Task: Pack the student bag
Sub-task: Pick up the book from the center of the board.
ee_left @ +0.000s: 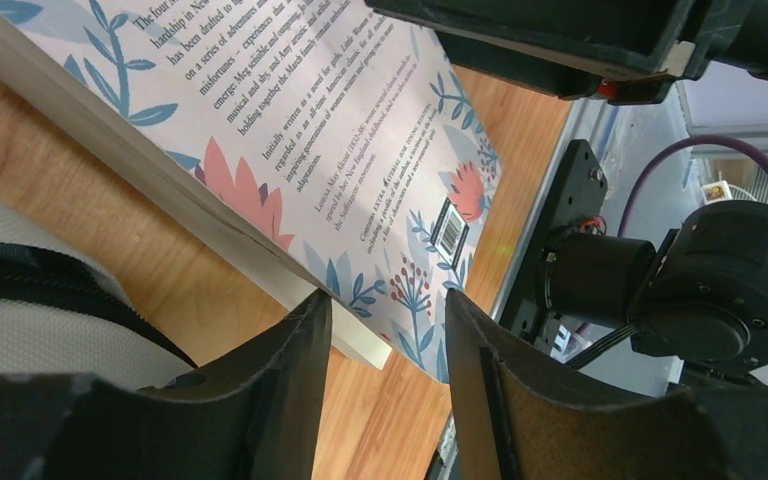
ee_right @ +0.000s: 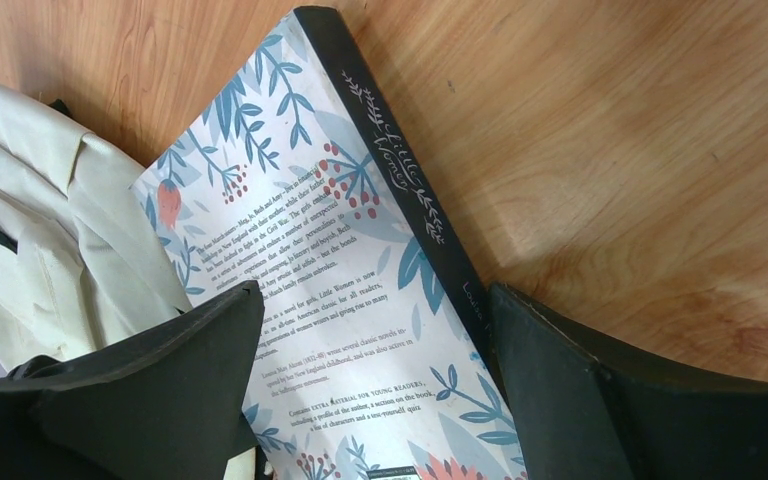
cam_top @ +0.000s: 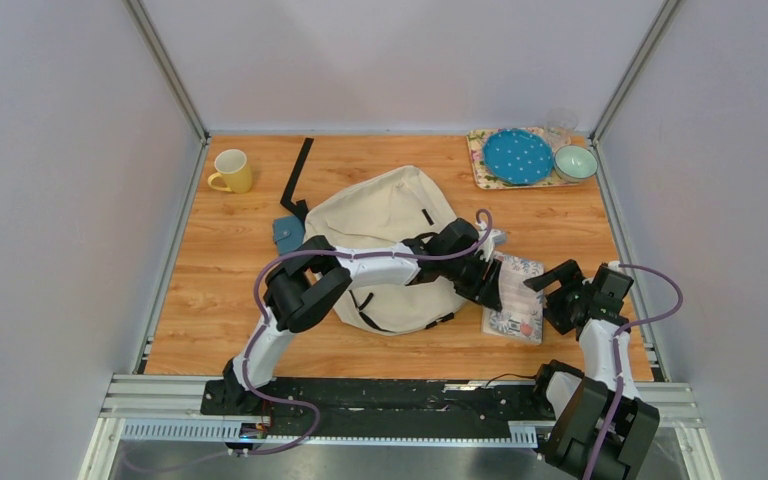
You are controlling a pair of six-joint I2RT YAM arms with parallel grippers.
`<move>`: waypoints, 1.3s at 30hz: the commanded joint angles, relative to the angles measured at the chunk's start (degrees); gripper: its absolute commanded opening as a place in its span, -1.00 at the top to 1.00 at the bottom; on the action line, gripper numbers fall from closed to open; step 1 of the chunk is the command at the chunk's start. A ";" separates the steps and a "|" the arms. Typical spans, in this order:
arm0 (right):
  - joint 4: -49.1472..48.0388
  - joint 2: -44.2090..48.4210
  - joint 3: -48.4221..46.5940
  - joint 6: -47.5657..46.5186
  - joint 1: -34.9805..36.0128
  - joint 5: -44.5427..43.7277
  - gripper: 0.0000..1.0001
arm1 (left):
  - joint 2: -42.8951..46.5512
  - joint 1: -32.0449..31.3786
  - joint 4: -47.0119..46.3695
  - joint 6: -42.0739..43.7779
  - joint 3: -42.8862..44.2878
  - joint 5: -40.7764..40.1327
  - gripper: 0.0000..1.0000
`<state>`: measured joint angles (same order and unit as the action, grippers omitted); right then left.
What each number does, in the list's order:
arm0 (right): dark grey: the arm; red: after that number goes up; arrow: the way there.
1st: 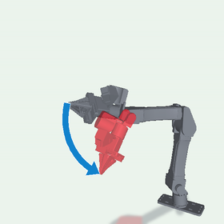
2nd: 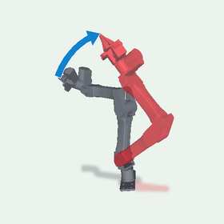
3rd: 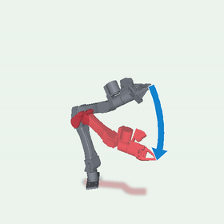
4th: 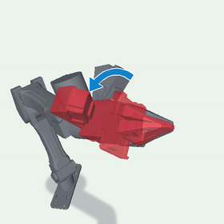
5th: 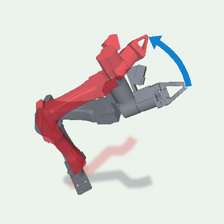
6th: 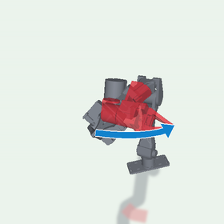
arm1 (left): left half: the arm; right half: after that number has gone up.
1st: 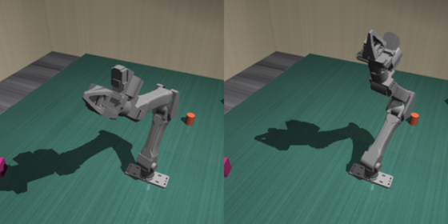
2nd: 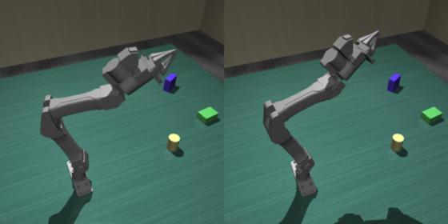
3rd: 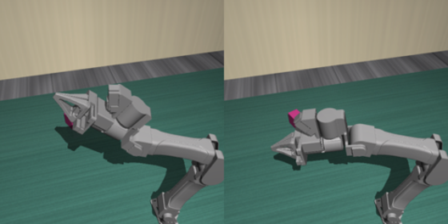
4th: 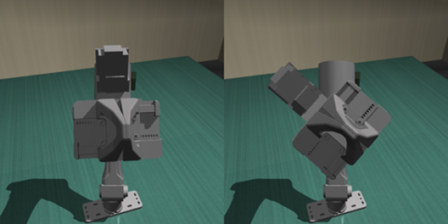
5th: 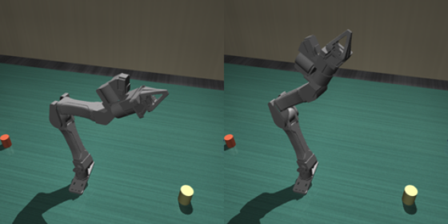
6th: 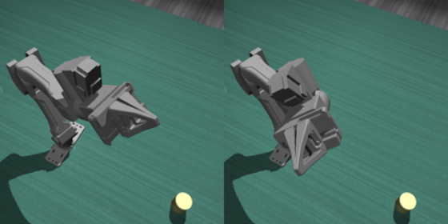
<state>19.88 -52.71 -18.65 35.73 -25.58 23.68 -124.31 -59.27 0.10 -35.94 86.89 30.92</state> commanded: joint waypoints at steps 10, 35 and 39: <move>4.73 1.47 1.25 0.40 0.53 4.18 -0.79 | -3.92 -0.94 9.65 1.75 6.71 -4.28 -0.32; 5.00 2.35 1.43 0.40 0.45 4.79 -0.79 | 3.81 -1.03 -8.27 -5.01 1.09 2.39 0.16; 5.26 2.52 1.43 0.40 0.45 5.06 -0.79 | 4.08 -0.94 -9.33 -5.54 0.20 2.04 0.09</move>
<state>21.50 -50.41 -18.22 35.07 -25.69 24.12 -124.42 -59.11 0.19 -39.38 86.52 30.26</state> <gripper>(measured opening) 0.898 0.428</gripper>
